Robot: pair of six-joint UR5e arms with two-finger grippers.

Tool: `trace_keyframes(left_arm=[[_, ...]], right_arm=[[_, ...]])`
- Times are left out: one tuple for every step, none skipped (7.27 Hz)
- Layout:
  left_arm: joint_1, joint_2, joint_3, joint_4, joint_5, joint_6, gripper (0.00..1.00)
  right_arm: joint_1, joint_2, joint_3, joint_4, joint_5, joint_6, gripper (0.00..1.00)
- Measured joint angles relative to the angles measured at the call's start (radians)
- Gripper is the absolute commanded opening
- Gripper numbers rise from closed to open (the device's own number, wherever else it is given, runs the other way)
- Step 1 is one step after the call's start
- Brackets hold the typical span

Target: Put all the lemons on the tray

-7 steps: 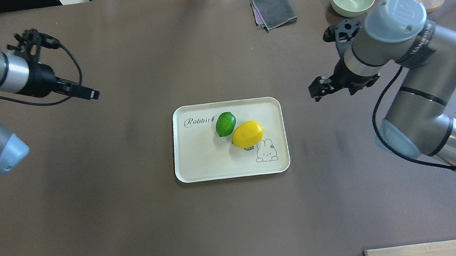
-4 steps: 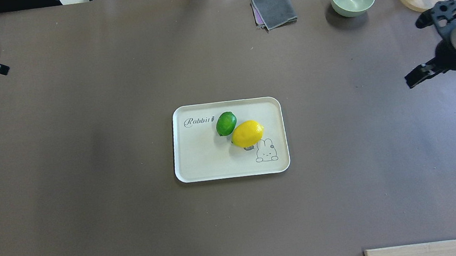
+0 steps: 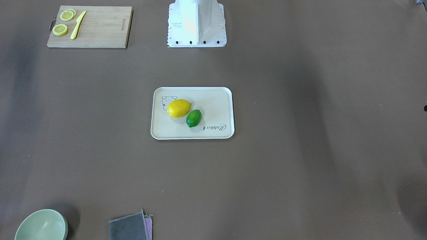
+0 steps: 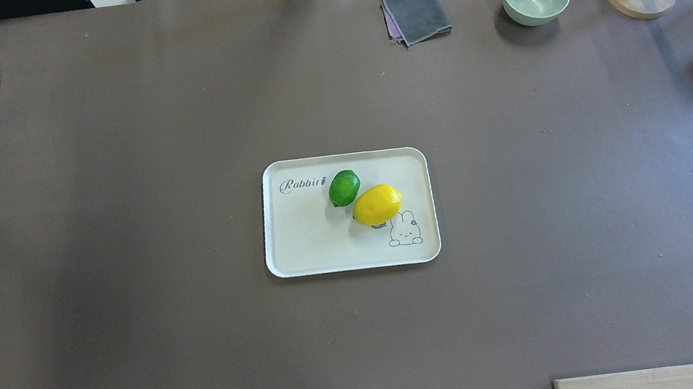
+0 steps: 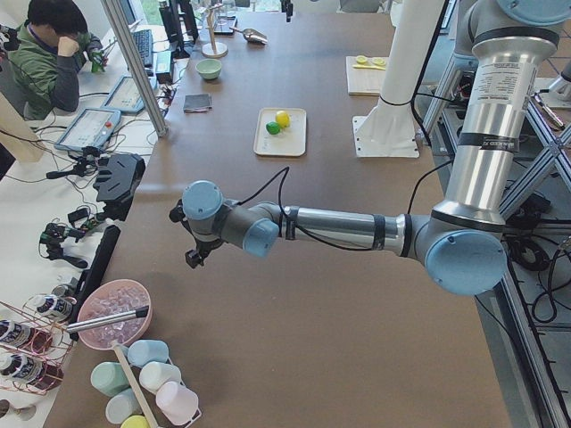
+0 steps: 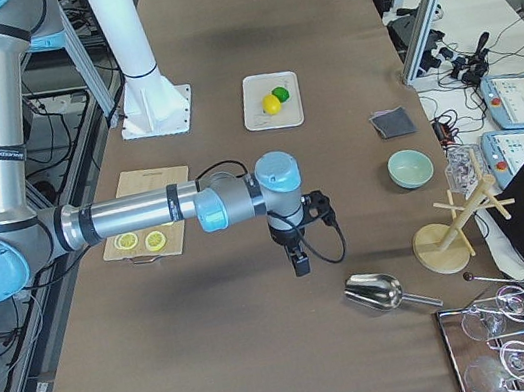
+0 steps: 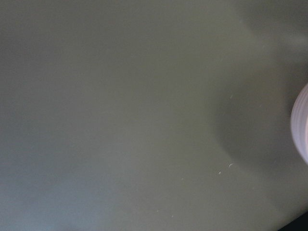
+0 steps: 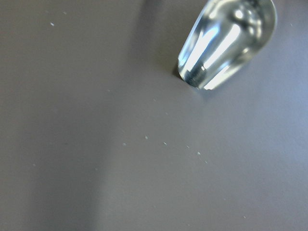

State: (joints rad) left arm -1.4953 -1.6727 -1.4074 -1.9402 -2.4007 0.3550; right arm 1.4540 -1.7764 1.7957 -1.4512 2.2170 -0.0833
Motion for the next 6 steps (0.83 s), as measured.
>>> trace_keyframes(left_arm=[[-0.017, 0.003, 0.022, 0.014, 0.021, 0.004, 0.99], [-0.026, -0.009, 0.028, 0.090, 0.030, 0.011, 0.99], [-0.031, -0.023, 0.024, 0.176, 0.032, 0.024, 0.99], [-0.034, -0.018, 0.017, 0.223, 0.030, 0.031, 0.99], [-0.036, 0.009, -0.003, 0.248, 0.028, 0.033, 0.99], [-0.042, 0.037, -0.044, 0.274, 0.029, 0.031, 0.99]], right_arm=[[0.038, -0.010, -0.056, 0.000, 0.008, -0.014, 1.00], [0.055, -0.011, -0.099, 0.001, 0.042, -0.014, 1.00], [0.061, -0.011, -0.114, 0.001, 0.110, -0.008, 1.00], [0.064, -0.012, -0.107, 0.000, 0.162, -0.004, 1.00], [0.065, -0.010, -0.083, -0.005, 0.187, 0.005, 1.00], [0.061, -0.008, -0.042, -0.023, 0.200, 0.040, 1.00]])
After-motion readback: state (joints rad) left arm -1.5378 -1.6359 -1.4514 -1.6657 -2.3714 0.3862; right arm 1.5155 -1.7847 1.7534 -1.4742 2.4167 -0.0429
